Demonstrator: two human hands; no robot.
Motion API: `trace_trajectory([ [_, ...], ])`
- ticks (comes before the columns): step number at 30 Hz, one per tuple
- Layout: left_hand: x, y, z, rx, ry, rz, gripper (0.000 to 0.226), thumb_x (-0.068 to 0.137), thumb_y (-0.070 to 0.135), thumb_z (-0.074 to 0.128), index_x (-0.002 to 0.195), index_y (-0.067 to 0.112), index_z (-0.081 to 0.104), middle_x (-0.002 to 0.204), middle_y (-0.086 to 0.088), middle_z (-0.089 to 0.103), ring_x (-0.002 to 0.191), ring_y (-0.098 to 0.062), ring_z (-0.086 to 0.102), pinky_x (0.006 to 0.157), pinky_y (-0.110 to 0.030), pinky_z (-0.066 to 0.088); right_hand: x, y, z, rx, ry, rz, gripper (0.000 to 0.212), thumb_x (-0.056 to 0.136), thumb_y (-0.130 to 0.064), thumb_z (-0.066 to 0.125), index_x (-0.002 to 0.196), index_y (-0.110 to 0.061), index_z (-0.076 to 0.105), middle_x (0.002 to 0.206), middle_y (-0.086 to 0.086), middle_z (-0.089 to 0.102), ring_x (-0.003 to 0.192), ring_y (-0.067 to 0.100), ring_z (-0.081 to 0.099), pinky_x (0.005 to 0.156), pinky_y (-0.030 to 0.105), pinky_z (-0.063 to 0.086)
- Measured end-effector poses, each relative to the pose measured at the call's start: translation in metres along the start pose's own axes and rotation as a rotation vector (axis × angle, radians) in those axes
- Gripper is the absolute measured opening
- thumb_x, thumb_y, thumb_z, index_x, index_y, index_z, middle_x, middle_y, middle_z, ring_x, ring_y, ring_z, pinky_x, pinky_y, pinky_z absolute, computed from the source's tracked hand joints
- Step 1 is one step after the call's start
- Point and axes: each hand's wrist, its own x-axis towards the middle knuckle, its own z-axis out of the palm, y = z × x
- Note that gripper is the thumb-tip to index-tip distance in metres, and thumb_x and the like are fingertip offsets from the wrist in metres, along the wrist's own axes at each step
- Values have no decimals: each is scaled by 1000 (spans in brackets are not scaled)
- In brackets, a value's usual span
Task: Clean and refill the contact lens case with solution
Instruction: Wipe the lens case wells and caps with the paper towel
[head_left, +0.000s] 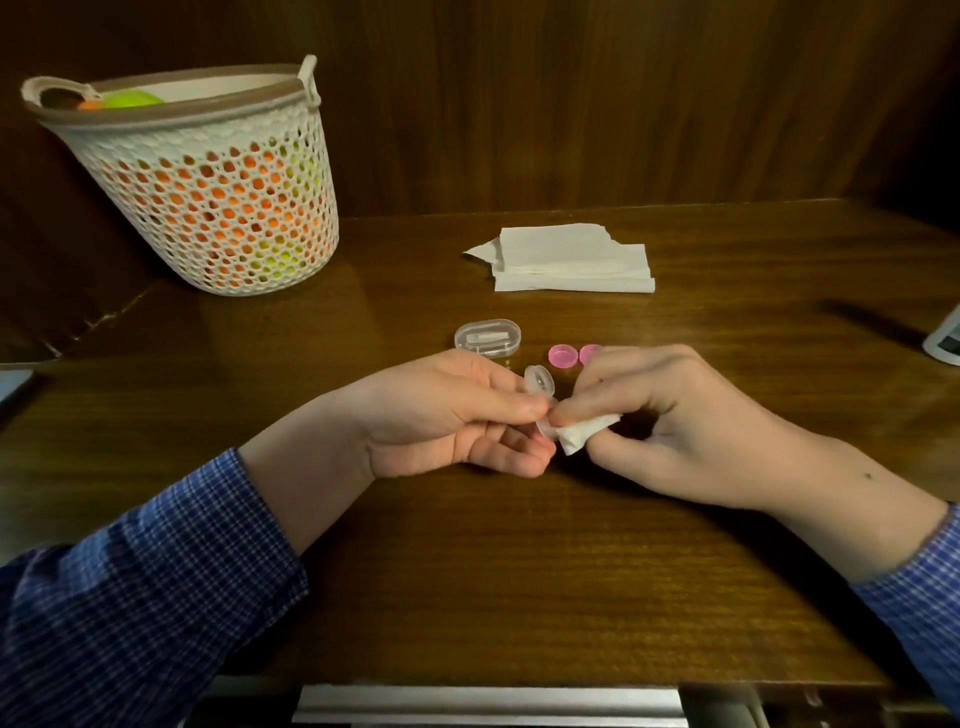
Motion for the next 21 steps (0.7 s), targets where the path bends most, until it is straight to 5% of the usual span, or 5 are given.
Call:
trace_trajectory([
  [8,4,-9,5,171,262,167,22,99,11,62,111,-1,75,88,-11,77,81,-17,76,73,-26,62,4,-2,-3,109,-48,220,23,87,-27,74,108,-38,78,101,-27,76,101,-5,69,96,5,43],
  [10,7,-13,7,236,329,248,22,99,12,62,113,2,76,92,-13,78,83,-20,77,76,-30,64,4,-3,-4,200,2,295,19,84,-39,70,100,-42,79,94,-23,78,87,-4,71,86,4,46],
  [13,10,-16,8,279,379,358,23,100,12,62,116,2,75,95,-18,77,84,-23,78,78,-34,65,5,1,-6,393,38,392,23,86,-41,69,88,-23,82,74,3,75,60,15,64,56,12,49],
  [17,12,-16,9,325,395,423,22,100,10,61,117,5,74,96,-10,78,87,-24,78,77,-34,65,9,7,-9,843,-37,580,27,91,-29,69,79,-6,76,69,11,68,58,17,56,48,15,44],
  [21,9,-10,8,202,336,469,20,95,16,63,106,6,77,98,-4,75,85,-19,74,76,-30,62,12,9,-16,1530,-11,781,19,91,-21,70,102,-7,74,66,2,61,51,6,56,43,14,47],
])
